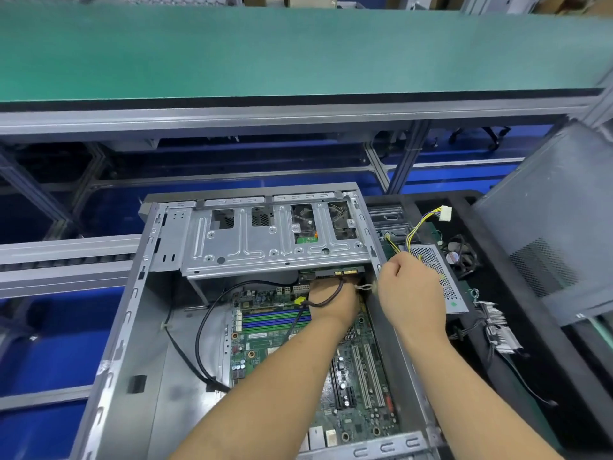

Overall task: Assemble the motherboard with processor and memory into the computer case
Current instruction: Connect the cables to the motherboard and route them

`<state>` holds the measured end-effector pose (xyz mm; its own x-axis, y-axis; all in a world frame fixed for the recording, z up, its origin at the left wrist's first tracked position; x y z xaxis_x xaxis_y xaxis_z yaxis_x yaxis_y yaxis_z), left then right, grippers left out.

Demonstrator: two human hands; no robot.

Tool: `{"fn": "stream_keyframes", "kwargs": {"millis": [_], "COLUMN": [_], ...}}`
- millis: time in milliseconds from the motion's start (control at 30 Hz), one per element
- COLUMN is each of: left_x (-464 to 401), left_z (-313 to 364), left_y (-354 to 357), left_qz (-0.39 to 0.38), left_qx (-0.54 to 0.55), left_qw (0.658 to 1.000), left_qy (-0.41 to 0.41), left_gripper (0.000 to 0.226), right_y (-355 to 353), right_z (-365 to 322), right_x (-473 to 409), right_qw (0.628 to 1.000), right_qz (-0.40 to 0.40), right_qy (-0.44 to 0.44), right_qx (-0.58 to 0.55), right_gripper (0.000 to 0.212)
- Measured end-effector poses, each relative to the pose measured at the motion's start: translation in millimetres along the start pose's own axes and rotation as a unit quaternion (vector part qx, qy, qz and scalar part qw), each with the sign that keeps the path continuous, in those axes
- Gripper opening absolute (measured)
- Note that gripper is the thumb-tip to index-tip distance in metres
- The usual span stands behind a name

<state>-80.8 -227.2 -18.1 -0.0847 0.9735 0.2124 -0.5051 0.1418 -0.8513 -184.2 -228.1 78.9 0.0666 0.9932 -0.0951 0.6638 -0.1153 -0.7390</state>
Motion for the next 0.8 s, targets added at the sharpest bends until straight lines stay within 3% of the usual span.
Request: {"fn": "stream_keyframes", "kwargs": {"millis": [67,133,267,367,467,533,567,633,800], "left_x": [6.6,17.8,49.8,78.4,82.2,80.8,79.4,74.7,73.7], "left_z": [-1.8,-5.4,-11.8,-34.9,-74.9,-89.7,-89.0,-82.8,-77.2], "left_y": [-10.6,-13.3,-26.0,-50.0,-74.7,-80.1,-77.7,-65.7,-70.3], "left_qz": [0.02,0.017,-0.087,-0.148,-0.049,0.023,0.023,-0.002,0.054], "left_qx": [-0.14,-0.182,-0.143,-0.064,-0.074,-0.085,-0.068,-0.058,-0.061], "left_qw": [0.989,0.983,0.98,0.98,0.996,0.992,0.993,0.997,0.997], "left_qy": [-0.029,-0.008,0.11,0.119,-0.028,-0.091,-0.088,-0.059,-0.004], "left_gripper": [0.013,0.015,0.03,0.033,0.054,0.035,0.027,0.037,0.024], "right_y": [-0.8,-1.0,-1.5,-1.9,-3.4,-4.2,-4.5,-4.6,-3.2], "right_z": [1.2,1.8,-0.6,-2.6,-3.8,-4.0,-3.8,-4.0,-2.6], "right_x": [-0.2,-0.1,0.6,0.7,1.0,1.5,1.6,1.7,0.4], "right_qw": [1.0,1.0,1.0,0.999,0.999,0.999,0.999,0.999,0.999], "right_qz": [-0.002,-0.003,-0.008,-0.02,-0.024,-0.024,-0.026,-0.031,-0.036], "right_qy": [0.001,-0.004,-0.006,-0.003,-0.002,0.0,0.003,0.009,0.015], "right_qx": [0.001,0.005,0.018,0.027,0.038,0.04,0.037,0.031,0.018], "right_gripper": [0.021,0.021,0.022,0.022,0.023,0.023,0.023,0.024,0.023]}}
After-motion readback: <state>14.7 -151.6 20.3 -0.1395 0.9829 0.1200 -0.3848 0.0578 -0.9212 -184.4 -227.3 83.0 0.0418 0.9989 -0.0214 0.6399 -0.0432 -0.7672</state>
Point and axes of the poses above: each hand's wrist, its own x-axis away from the middle knuckle, its own y-axis out of the palm, z = x × y, the point moved 3 cm from there along -x, towards the middle knuckle, and after that the axes turned 5 degrees about -x, right-handed, at the moved point
